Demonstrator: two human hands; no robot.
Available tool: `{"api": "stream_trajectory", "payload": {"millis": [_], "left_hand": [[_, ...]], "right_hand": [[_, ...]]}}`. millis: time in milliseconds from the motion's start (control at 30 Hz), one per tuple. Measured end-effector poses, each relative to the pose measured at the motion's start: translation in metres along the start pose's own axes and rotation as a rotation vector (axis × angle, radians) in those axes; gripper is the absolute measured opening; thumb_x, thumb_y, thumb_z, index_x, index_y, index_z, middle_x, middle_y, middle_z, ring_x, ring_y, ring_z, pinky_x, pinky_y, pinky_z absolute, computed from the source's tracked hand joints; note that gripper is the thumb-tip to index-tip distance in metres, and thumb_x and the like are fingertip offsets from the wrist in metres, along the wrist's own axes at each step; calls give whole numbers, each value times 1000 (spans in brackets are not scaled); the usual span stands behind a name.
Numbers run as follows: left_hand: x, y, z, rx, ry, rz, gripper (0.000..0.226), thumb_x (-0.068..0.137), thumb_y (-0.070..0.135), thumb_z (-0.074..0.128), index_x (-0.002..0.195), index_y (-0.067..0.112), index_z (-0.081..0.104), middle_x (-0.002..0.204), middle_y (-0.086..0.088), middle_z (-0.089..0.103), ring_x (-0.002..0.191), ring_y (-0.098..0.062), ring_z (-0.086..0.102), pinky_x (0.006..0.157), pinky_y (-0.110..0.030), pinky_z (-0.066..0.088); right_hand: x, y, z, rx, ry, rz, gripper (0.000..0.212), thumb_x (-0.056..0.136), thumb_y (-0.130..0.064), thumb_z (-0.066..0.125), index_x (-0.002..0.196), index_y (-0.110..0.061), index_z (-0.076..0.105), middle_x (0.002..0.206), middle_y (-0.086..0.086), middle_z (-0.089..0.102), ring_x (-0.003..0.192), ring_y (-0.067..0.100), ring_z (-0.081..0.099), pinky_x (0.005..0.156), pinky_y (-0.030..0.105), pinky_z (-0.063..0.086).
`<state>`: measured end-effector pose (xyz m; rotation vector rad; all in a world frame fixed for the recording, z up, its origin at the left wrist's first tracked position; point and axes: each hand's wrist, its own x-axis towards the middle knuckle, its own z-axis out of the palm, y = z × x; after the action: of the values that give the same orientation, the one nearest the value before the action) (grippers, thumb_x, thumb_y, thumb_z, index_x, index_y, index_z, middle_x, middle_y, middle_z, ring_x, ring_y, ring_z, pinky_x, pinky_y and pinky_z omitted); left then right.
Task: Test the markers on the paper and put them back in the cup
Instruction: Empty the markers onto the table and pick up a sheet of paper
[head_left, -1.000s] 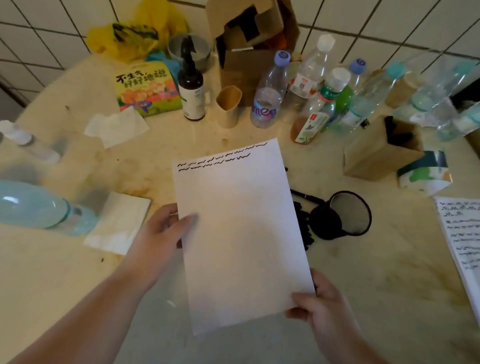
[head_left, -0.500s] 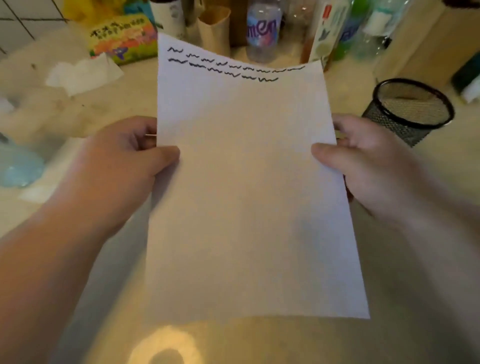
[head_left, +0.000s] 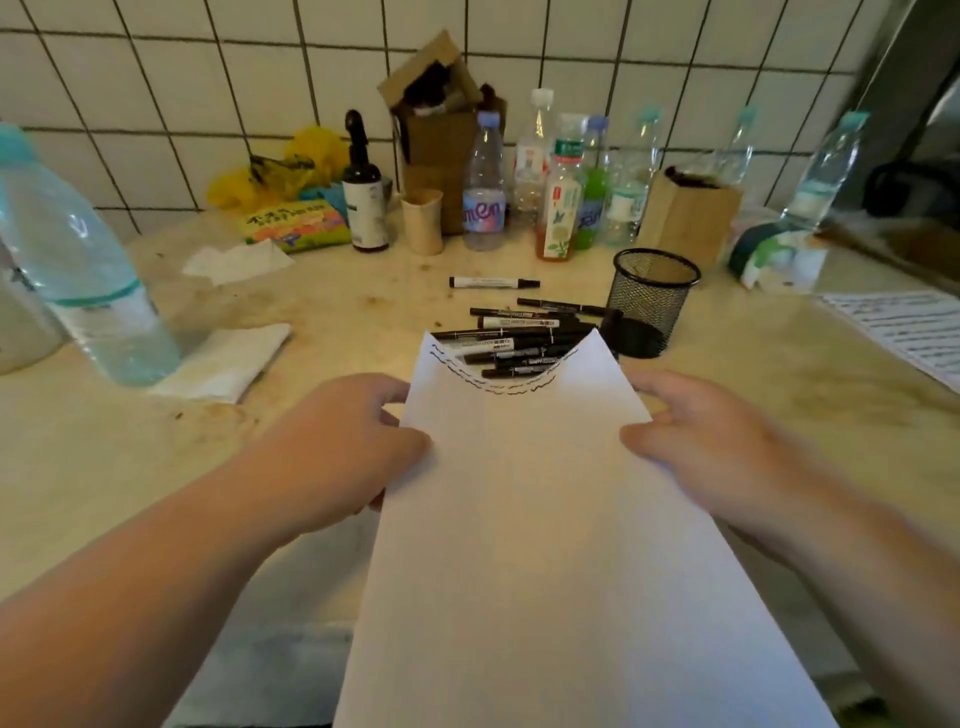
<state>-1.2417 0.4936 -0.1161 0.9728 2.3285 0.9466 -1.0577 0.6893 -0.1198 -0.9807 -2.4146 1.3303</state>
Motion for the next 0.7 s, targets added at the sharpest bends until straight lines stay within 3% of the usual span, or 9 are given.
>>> {"api": "stream_trajectory", "payload": {"millis": [100, 200, 300, 367, 433, 467, 567, 700], "left_hand": [[-1, -4, 5, 41, -50, -62, 21, 80, 20, 58, 95, 28, 69, 66, -8, 74, 42, -16, 56, 48, -24, 42], [2, -7, 7, 90, -57, -145, 21, 74, 24, 57, 93, 22, 67, 63, -11, 73, 44, -22, 54, 53, -28, 43], [6, -10, 10, 137, -16, -186, 20, 77, 26, 59, 95, 18, 55, 53, -7, 70, 39, -19, 51, 52, -25, 42], [12, -9, 12, 142, 15, -192, 21, 76, 28, 61, 90, 19, 48, 48, -5, 66, 36, -18, 51, 49, -24, 41], [18, -8, 12, 105, 31, -193, 20, 77, 26, 63, 90, 22, 49, 52, -4, 64, 37, -16, 51, 48, -22, 40], [21, -8, 12, 89, 34, -192, 21, 77, 24, 64, 94, 22, 50, 56, -3, 64, 37, -16, 51, 49, -22, 39], [25, -11, 12, 107, 28, -186, 24, 78, 24, 64, 99, 15, 55, 66, -4, 59, 38, -16, 47, 49, -23, 36], [32, -16, 13, 173, 21, -202, 27, 79, 30, 64, 99, 12, 59, 63, -2, 57, 38, -16, 45, 47, -25, 36]], "right_hand": [[-9, 0, 1, -27, 18, 44, 46, 83, -7, 60, 88, -50, 73, 80, 0, 80, 72, 26, 76, 79, 55, 59], [-9, 4, 3, -37, 5, 97, 35, 79, -14, 60, 98, -43, 69, 83, 1, 80, 75, 28, 76, 77, 54, 60], [-5, 4, 1, -149, 41, 123, 52, 87, -18, 63, 117, -57, 47, 84, -6, 74, 71, 18, 69, 67, 33, 53], [0, 1, -2, -228, 15, 141, 53, 89, -20, 61, 133, -48, 49, 105, -8, 73, 83, 14, 65, 73, 28, 48], [7, 0, -6, -298, -24, 176, 52, 90, -24, 60, 141, -32, 54, 134, -7, 64, 106, 13, 63, 90, 28, 49], [10, 2, -7, -317, -39, 210, 51, 90, -25, 60, 141, -27, 56, 138, -4, 62, 114, 15, 62, 97, 29, 48], [18, 5, -13, -340, -78, 248, 45, 90, -26, 64, 134, -16, 61, 134, 4, 65, 118, 21, 63, 100, 32, 49], [28, 11, -16, -287, -95, 249, 44, 90, -25, 69, 133, -19, 63, 130, 0, 65, 115, 17, 62, 99, 30, 48]]}}
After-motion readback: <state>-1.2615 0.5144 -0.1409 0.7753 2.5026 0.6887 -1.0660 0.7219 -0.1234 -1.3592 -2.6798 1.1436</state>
